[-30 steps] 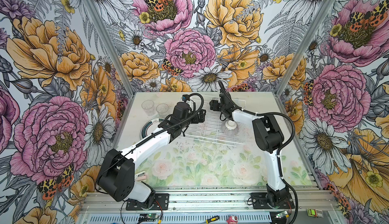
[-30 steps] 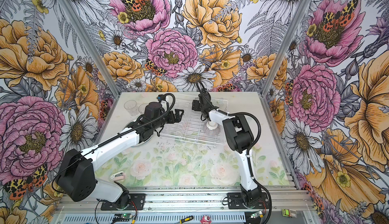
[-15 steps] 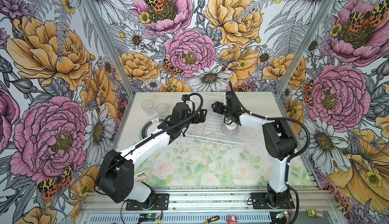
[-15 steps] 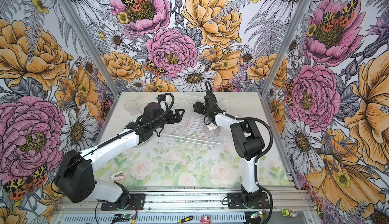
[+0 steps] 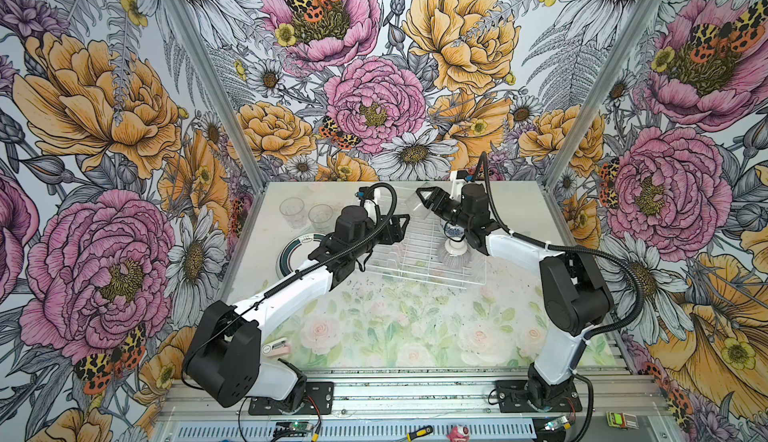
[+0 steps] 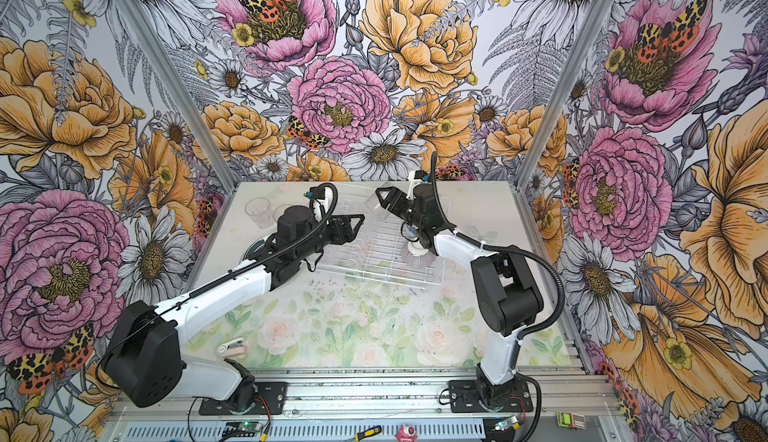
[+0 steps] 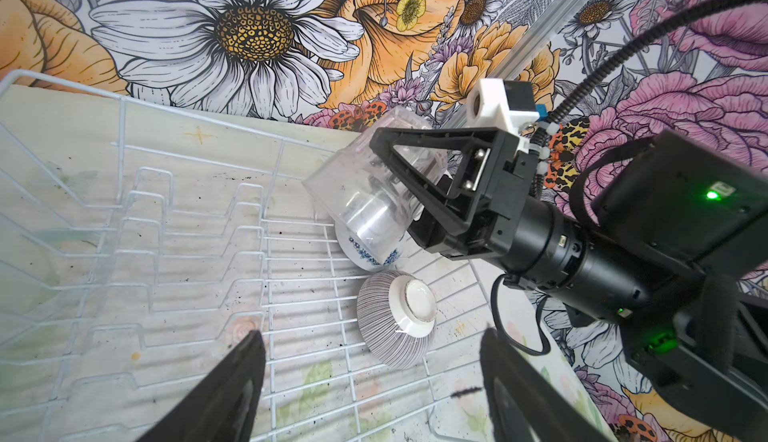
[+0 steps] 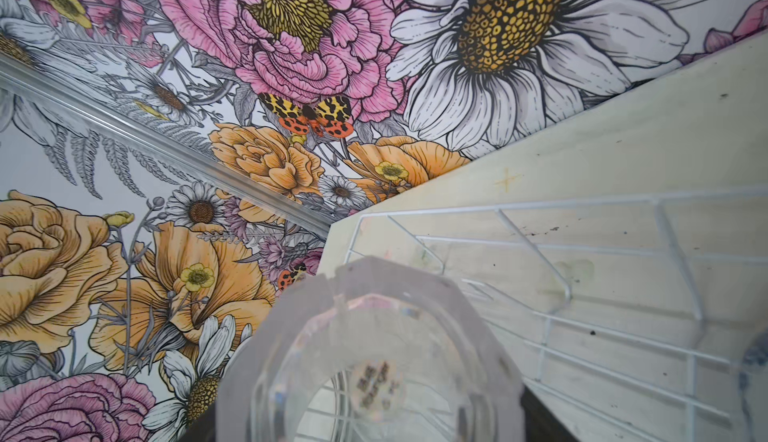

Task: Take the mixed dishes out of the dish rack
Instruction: 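Lift the octagonal glass with the right gripper while the left gripper approaches, then close the left gripper on the glass held by the right gripper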

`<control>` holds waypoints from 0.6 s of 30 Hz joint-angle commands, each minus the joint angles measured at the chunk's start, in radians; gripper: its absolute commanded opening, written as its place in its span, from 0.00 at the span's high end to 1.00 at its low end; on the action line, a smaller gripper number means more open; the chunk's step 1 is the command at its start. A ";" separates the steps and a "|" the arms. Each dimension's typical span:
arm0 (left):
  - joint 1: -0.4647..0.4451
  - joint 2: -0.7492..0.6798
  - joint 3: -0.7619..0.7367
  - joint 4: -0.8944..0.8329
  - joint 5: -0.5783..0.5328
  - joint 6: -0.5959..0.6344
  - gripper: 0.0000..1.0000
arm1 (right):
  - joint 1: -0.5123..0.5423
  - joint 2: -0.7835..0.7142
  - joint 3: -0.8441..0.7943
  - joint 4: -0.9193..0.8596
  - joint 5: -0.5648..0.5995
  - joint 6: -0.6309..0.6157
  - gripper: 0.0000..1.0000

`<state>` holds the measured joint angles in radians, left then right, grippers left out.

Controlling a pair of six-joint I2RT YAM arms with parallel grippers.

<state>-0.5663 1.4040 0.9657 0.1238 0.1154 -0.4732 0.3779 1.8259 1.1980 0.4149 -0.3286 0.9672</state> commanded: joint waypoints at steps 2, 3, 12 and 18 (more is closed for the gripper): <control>0.003 0.008 -0.010 0.065 0.038 -0.010 0.20 | -0.005 -0.024 -0.009 0.203 -0.081 0.141 0.39; 0.003 0.010 -0.010 0.075 0.041 -0.012 0.19 | 0.000 -0.024 -0.009 0.209 -0.090 0.153 0.39; -0.009 0.043 -0.004 0.148 0.083 -0.010 0.20 | 0.028 -0.079 -0.043 0.224 -0.104 0.185 0.39; -0.023 0.090 0.018 0.194 0.107 -0.010 0.25 | 0.054 -0.092 -0.061 0.281 -0.143 0.247 0.39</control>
<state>-0.5747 1.4673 0.9657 0.2691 0.1810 -0.4763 0.4168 1.7901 1.1465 0.6037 -0.4397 1.1759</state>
